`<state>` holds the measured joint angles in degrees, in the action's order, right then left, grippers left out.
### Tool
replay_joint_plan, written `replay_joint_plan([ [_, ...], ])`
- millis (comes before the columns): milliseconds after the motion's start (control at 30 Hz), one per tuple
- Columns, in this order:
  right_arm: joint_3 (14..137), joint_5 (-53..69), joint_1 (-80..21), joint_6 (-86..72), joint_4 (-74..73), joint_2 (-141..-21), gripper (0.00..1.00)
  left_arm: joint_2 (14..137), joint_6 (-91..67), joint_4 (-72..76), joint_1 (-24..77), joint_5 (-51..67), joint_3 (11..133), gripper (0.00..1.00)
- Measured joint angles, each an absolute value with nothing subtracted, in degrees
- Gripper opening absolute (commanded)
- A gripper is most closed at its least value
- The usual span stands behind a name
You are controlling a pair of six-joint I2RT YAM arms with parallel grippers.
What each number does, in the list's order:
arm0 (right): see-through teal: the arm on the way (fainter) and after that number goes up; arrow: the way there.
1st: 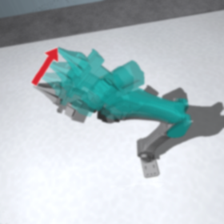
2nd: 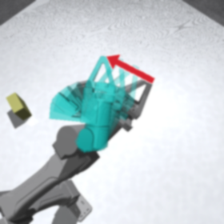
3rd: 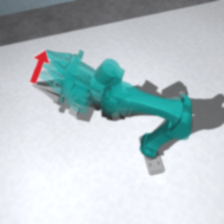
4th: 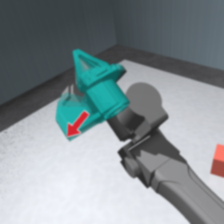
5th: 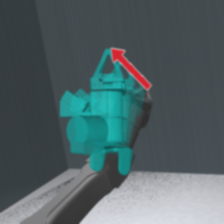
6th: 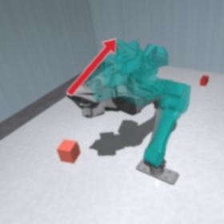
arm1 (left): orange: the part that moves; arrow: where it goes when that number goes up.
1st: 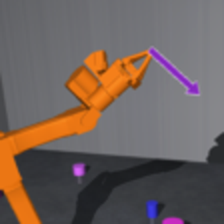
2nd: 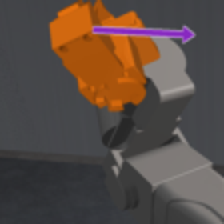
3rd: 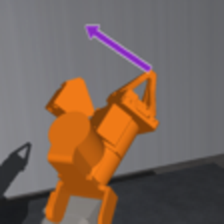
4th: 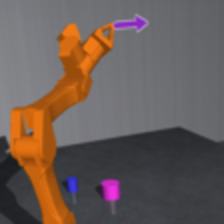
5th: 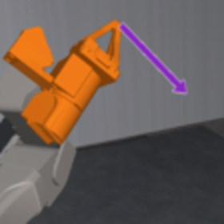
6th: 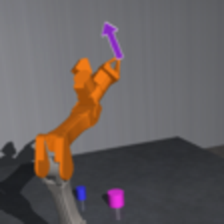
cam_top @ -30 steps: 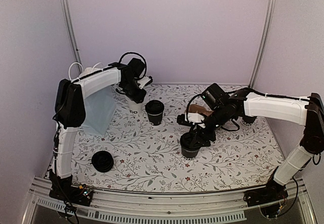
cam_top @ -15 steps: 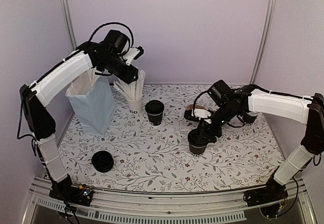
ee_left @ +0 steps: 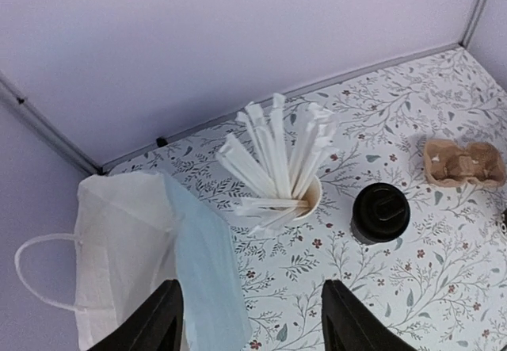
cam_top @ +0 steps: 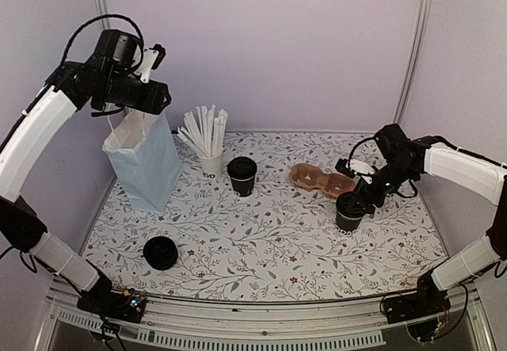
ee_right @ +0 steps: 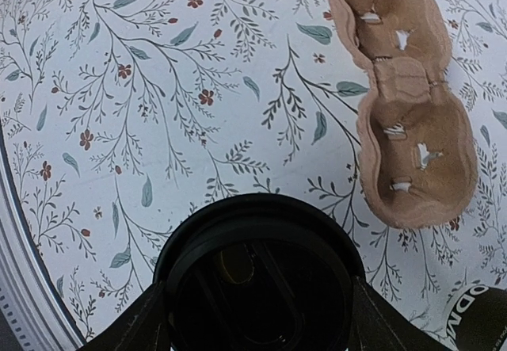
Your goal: Pack the takeout coffee
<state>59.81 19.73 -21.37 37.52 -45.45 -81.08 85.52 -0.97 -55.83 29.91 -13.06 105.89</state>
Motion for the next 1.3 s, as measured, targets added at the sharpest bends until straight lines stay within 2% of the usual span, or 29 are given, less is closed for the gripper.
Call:
replay_joint_plan([
  [267, 56.03, 18.26, -9.28, 40.23, -47.83, -75.55, 0.59, 79.48, -8.62, -57.43, 13.74, -13.34, 94.28, 0.61],
  [500, 55.68, 18.63, -7.68, 41.58, -48.49, -74.96, 0.83, 77.65, -10.2, -57.67, 3.86, -9.54, 91.85, 0.62],
  [667, 57.39, 19.86, -7.68, 42.24, -51.68, -74.59, 0.89, 80.05, -10.15, -56.88, -0.45, -7.68, 91.72, 0.61],
  [967, 64.93, 27.11, -7.68, 43.55, -57.25, -71.94, 0.89, 90.21, -9.17, -52.56, -2.26, -3.86, 92.82, 0.33],
  [1067, 65.25, 28.88, -7.73, 43.64, -57.82, -71.99, 0.87, 92.07, -8.67, -51.31, -2.28, -3.25, 93.12, 0.12],
  [1167, 65.32, 30.52, -8.25, 43.53, -58.13, -72.34, 0.86, 92.68, -7.7, -50.3, -2.28, -2.76, 93.19, 0.0],
  [1300, 66.46, 31.9, -9.69, 43.31, -58.48, -73.89, 0.84, 92.62, -7.14, -50.02, -2.28, -2.0, 93.27, 0.0],
])
